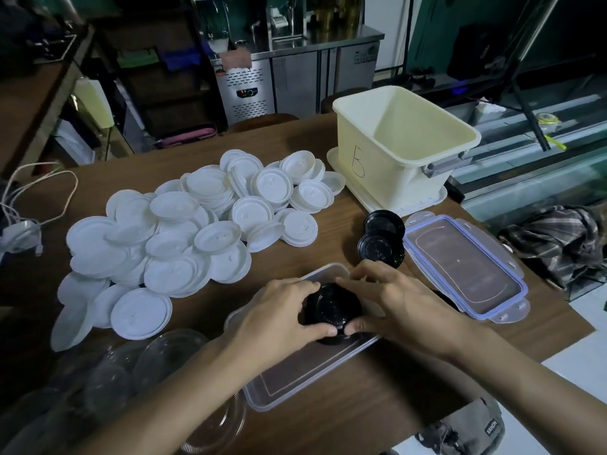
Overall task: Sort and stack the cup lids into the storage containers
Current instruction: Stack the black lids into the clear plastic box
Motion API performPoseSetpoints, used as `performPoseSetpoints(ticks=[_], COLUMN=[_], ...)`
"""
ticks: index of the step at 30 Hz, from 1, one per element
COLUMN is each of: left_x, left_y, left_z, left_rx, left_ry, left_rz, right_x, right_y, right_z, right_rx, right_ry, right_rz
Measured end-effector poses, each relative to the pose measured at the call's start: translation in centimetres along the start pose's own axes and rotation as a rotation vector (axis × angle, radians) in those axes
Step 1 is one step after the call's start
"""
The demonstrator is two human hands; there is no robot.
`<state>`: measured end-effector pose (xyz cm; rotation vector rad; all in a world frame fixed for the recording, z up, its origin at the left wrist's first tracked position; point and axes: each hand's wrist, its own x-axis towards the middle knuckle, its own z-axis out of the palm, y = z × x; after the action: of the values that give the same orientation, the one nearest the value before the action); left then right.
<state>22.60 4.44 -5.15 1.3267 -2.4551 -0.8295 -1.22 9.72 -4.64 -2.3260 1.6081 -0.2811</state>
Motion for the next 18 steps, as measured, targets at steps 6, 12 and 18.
performPoseSetpoints(ticks=[6, 12, 18], left_x=[1.0, 1.1, 2.0], left_y=[1.9, 3.9, 7.0], left_z=[-0.4, -1.7, -3.6], left_rx=[0.079, 0.214, 0.312], left_ry=[0.016, -0.081, -0.011], left_rz=[-0.084, -0.18, -0.2], right_x=[1.5, 1.3, 0.3], right_y=[2.2, 4.5, 7.8], right_z=[-0.7, -2.7, -5.2], right_rx=[-0.023, 0.189, 0.287], right_ry=[-0.039, -0.098, -0.05], right_rz=[-0.097, -0.206, -0.207])
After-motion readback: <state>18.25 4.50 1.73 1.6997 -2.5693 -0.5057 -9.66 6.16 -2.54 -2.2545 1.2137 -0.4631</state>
